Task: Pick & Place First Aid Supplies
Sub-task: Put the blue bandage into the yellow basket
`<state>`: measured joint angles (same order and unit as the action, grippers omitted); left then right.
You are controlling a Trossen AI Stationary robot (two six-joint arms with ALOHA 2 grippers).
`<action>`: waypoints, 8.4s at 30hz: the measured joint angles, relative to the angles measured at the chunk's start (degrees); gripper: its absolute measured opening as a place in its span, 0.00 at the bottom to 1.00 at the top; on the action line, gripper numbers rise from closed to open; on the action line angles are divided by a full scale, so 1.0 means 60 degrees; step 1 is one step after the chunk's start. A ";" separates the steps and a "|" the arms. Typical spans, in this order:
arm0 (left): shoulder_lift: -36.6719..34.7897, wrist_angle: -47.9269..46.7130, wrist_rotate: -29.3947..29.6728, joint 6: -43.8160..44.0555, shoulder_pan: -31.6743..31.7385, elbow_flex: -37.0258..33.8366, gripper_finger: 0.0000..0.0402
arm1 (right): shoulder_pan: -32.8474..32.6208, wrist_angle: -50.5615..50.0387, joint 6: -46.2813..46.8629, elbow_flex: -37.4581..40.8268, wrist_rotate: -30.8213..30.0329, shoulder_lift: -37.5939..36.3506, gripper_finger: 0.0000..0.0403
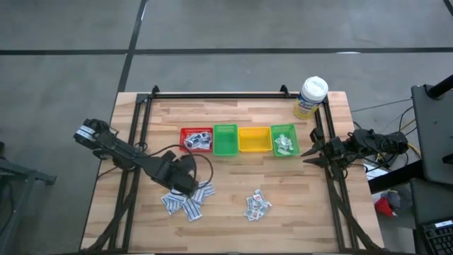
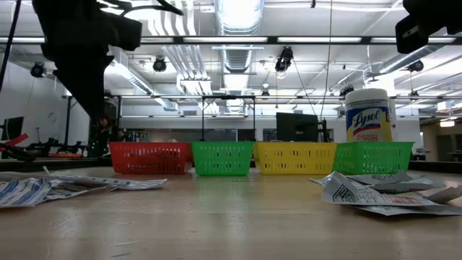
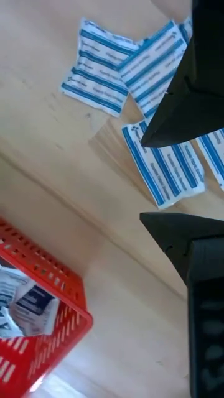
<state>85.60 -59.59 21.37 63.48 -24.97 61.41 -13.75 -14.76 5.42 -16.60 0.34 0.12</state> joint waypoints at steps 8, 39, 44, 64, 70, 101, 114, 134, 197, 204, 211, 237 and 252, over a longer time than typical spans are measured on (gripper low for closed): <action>0.0000 -0.0002 -0.0459 0.0899 0.0047 -0.0199 0.45 | 0.0001 0.0002 -0.0006 0.0000 0.0004 0.0000 0.19; 0.0000 0.0733 -0.1428 0.4612 0.0168 -0.1599 0.45 | 0.0001 -0.0004 0.0020 0.0000 0.0000 0.0004 0.19; 0.0015 0.1572 -0.1468 0.4401 0.0211 -0.2064 0.45 | 0.0002 -0.0007 0.0020 0.0001 -0.0001 0.0007 0.17; -0.0018 0.3351 -0.1733 0.4327 0.0280 -0.3365 0.44 | -0.0002 -0.0018 0.0017 0.0004 -0.0004 0.0007 0.23; -0.0015 0.3333 -0.1759 0.4342 0.0285 -0.3384 0.38 | -0.0002 -0.0040 0.0016 0.0004 -0.0006 0.0007 0.20; -0.0380 0.2669 -0.0480 0.3940 0.0295 -0.3442 0.00 | 0.0002 -0.0017 -0.0006 0.0109 -0.0080 0.0004 0.22; -0.0568 0.2716 0.1007 0.0350 0.0284 -0.1827 0.00 | 0.0002 -0.0018 -0.0013 0.0109 -0.0080 0.0004 0.16; -0.0554 0.6511 0.2033 -0.9002 0.1023 -0.1338 0.00 | 0.0002 -0.0036 -0.0224 0.0109 -0.0076 0.0004 0.22; 0.5798 0.5658 0.1143 -0.8721 0.5340 0.6558 0.00 | 0.0002 -0.0233 -0.0935 0.0109 -0.0073 0.0094 0.17; 0.5821 0.5165 0.1111 -0.5811 0.5337 0.6575 0.00 | 0.0002 -0.0226 -0.0935 0.0109 -0.0075 0.0102 0.20; 0.6065 0.5483 0.1138 -0.4842 0.5329 0.6492 0.00 | 0.0002 -0.0222 -0.0909 0.0109 -0.0076 0.0102 0.22; 0.6747 0.5753 0.0973 -0.4542 0.5260 0.6444 0.03 | 0.0005 -0.0219 -0.0939 0.0106 -0.0073 0.0182 0.17; 0.6510 0.5173 0.0850 -0.5546 0.5217 0.6548 0.35 | 0.0005 -0.0211 -0.0902 0.0108 -0.0073 0.0182 0.22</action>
<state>124.66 -28.56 26.47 30.21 6.33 100.70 -13.72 -16.03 0.01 -15.95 -0.10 1.21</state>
